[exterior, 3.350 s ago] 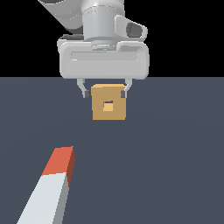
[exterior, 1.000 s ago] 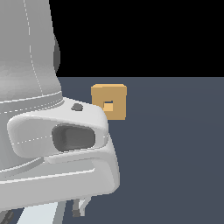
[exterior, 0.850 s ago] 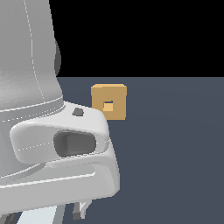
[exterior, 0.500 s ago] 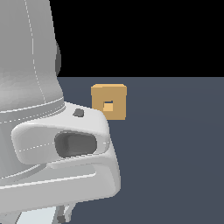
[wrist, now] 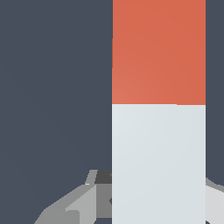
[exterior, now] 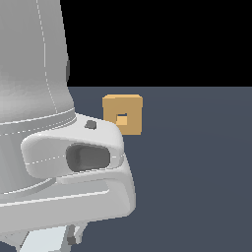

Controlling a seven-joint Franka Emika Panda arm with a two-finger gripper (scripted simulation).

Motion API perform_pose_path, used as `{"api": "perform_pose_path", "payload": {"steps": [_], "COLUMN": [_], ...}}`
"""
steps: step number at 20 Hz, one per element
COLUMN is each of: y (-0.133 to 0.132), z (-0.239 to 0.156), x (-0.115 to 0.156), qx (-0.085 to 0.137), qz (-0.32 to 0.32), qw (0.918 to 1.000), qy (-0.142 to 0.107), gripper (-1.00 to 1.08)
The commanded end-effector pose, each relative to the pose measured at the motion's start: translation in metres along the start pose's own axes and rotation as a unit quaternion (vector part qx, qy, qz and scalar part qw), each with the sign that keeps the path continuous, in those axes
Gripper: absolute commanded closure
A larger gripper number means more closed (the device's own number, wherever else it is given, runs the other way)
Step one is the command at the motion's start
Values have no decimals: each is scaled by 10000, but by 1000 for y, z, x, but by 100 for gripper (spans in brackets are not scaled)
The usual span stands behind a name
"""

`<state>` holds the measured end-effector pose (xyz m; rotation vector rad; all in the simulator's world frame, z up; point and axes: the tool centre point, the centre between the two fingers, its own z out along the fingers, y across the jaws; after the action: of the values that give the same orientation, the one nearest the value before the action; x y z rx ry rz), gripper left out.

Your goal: Insert the peg into the horizontal hole in a box.

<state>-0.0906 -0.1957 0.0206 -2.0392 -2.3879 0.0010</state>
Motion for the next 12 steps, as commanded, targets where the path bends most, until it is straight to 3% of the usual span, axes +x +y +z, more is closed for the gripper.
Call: {"api": "perform_pose_path", "payload": {"steps": [1, 12], "y": [4, 33], "z": [-2, -17], "x": [8, 81], "qx": [-9, -9], "qz": [13, 242], "qw": [10000, 9997], "qy": [-2, -2], "gripper": [108, 108]}}
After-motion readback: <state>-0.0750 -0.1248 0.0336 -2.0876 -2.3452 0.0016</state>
